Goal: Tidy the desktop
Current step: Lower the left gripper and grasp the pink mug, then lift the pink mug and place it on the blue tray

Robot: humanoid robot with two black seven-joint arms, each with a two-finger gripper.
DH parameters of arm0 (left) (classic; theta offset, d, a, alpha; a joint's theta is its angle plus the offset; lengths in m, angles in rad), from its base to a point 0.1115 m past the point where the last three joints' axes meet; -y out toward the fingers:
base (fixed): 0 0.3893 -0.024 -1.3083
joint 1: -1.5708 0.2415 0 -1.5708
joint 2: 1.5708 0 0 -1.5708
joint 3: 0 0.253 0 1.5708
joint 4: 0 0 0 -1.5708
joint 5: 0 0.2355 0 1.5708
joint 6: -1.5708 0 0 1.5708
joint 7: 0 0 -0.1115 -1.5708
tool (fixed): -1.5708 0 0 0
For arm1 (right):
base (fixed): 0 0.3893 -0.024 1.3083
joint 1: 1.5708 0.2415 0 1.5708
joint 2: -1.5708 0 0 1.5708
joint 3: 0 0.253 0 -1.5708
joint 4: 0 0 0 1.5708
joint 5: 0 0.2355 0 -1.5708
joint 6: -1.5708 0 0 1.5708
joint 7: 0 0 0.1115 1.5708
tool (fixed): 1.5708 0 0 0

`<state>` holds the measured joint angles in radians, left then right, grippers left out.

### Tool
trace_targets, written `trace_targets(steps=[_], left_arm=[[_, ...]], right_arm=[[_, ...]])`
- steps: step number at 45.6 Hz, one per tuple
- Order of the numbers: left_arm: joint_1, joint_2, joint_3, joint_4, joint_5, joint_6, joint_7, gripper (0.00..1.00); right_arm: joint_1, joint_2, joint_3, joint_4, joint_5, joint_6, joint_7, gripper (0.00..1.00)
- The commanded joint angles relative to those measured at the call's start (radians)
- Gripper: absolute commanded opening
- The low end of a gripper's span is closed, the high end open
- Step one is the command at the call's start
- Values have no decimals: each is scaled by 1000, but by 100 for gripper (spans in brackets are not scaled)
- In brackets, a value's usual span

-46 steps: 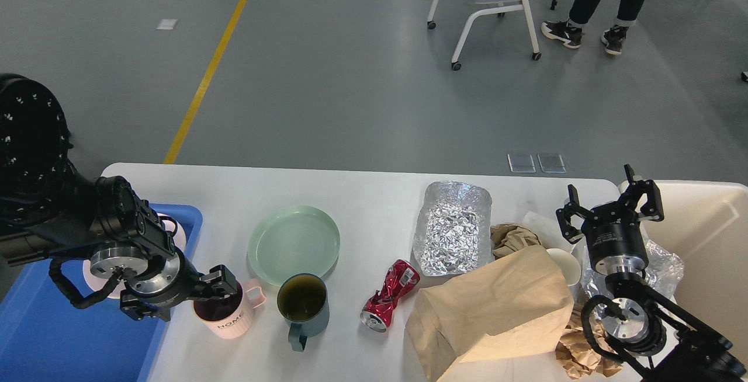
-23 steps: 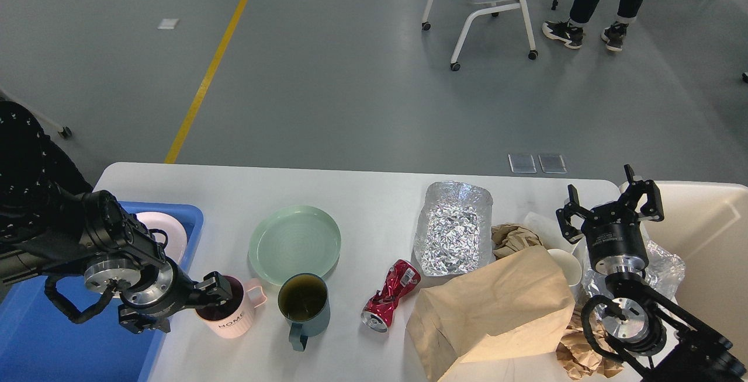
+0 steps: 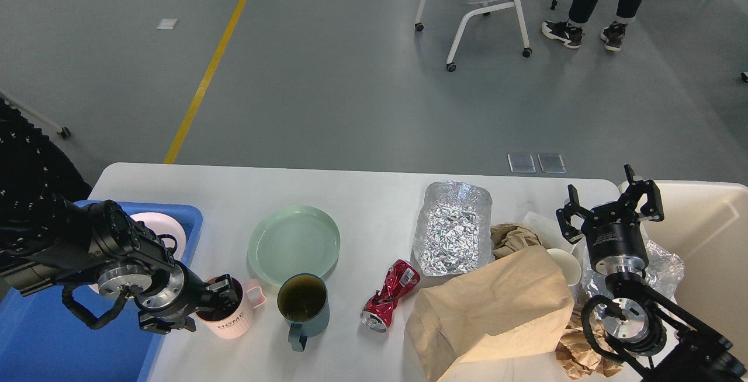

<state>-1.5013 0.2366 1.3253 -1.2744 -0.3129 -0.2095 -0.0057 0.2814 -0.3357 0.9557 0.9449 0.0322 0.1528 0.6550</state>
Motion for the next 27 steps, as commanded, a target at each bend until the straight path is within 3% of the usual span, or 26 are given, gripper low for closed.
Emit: trace_targets(steps=[1, 5, 12, 16, 27], left_arm=[[1, 6, -4, 7, 2, -2, 3, 31], [0, 7, -3, 7, 2, -4, 3, 21], [0, 6, -4, 7, 2, -4, 4, 16], [-2, 6, 0, 7, 2, -7, 6, 0], [-19, 17, 6, -3, 5, -19, 6, 0]], right_arm=[[-1, 0, 0, 0, 0, 1, 0, 100], [-1, 1, 0, 0, 0, -1, 0, 100], [1, 0, 0, 0, 0, 1, 0, 100], [-1, 0, 1, 0, 0, 1, 0, 100], [1, 1, 0, 0, 0, 1, 0, 100]])
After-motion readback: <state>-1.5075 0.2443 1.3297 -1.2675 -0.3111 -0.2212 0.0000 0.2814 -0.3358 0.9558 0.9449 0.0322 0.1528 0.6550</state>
